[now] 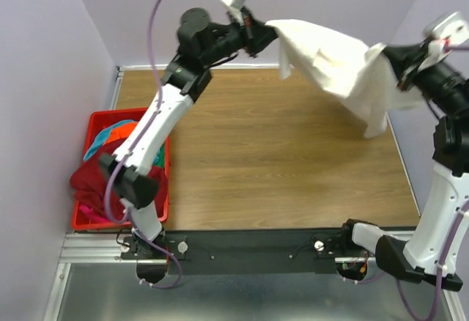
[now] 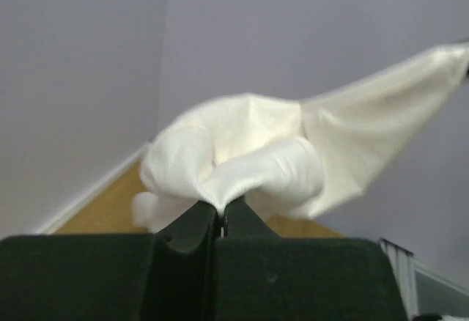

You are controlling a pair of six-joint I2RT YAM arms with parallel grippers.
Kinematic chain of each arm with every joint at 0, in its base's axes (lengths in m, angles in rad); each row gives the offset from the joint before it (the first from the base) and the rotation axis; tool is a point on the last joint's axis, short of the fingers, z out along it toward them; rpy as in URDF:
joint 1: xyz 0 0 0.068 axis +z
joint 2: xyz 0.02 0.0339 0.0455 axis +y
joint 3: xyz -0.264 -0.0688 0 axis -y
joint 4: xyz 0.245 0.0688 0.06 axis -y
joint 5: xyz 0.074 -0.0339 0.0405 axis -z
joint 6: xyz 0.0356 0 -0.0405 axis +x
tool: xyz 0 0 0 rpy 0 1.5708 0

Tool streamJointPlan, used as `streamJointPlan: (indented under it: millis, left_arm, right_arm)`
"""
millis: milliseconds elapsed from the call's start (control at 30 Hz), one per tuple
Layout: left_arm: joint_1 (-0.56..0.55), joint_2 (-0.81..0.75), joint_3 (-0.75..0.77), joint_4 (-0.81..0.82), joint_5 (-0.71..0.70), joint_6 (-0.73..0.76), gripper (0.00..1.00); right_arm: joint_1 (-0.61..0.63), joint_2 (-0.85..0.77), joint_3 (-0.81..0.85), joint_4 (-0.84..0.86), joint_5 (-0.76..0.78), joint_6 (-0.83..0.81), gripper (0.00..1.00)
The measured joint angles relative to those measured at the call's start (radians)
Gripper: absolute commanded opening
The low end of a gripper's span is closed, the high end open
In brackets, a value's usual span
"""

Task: Fold and stack the t-shirts
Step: Flatten the tshirt out

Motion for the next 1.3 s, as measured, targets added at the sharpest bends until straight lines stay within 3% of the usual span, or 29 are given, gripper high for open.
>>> streamJointPlan:
  millis: [100, 133, 200, 233, 267, 300, 333, 467, 667, 867, 1000, 1133, 1300]
  left_arm:
    - [0.08, -0.227, -0.367, 0.093, -0.003, 0.023, 0.0]
    - [0.106, -0.296, -0.488, 0.11, -0.003, 0.024, 0.09]
    - [0.175, -0.428, -0.731, 0.134, -0.006, 0.027, 0.35]
    - [0.193, -0.462, -0.834, 0.164, -0.011, 0.024, 0.51]
    - [0.219, -0.492, -0.942, 0.16, -0.013, 0.025, 0.57]
    - [0.235, -0.501, -1.018, 0.157, -0.019, 0.022, 0.6]
    - [0.253, -0.503, -1.129, 0.14, -0.028, 0.017, 0.62]
    - [0.315, -0.504, -1.294, 0.001, -0.093, 0.012, 0.78]
    - [0.344, -0.657, -1.233, -0.09, -0.214, 0.019, 0.78]
    - [0.331, -0.709, -1.155, -0.063, -0.165, 0.077, 0.77]
    - [0.221, -0.642, -1.154, -0.093, -0.156, 0.108, 0.75]
    - [0.128, -0.54, -1.145, -0.137, -0.197, 0.116, 0.75]
    - [0.119, -0.405, -1.085, -0.207, -0.317, 0.095, 0.77]
  right_arm:
    - [0.005, -0.08, -0.146, -0.113, -0.252, -0.135, 0.01]
    - [0.013, -0.109, -0.225, -0.158, -0.318, -0.2, 0.01]
    - [0.069, -0.137, -0.372, -0.274, -0.392, -0.308, 0.03]
    - [0.112, -0.148, -0.453, -0.295, -0.405, -0.346, 0.22]
    - [0.17, -0.15, -0.525, -0.311, -0.399, -0.36, 0.45]
    - [0.296, -0.146, -0.64, -0.311, -0.384, -0.364, 0.78]
    - [0.362, -0.143, -0.708, -0.31, -0.378, -0.38, 0.99]
    - [0.581, -0.093, -0.903, -0.332, -0.346, -0.419, 1.0]
    - [0.613, -0.008, -0.913, -0.244, -0.125, -0.361, 1.0]
    - [0.449, 0.197, -0.828, -0.094, 0.004, -0.224, 0.88]
    - [0.302, 0.45, -0.721, -0.039, 0.036, -0.173, 0.83]
    - [0.278, 0.671, -0.578, -0.021, 0.086, -0.14, 0.82]
    - [0.279, 0.855, -0.399, -0.021, 0.162, -0.1, 0.82]
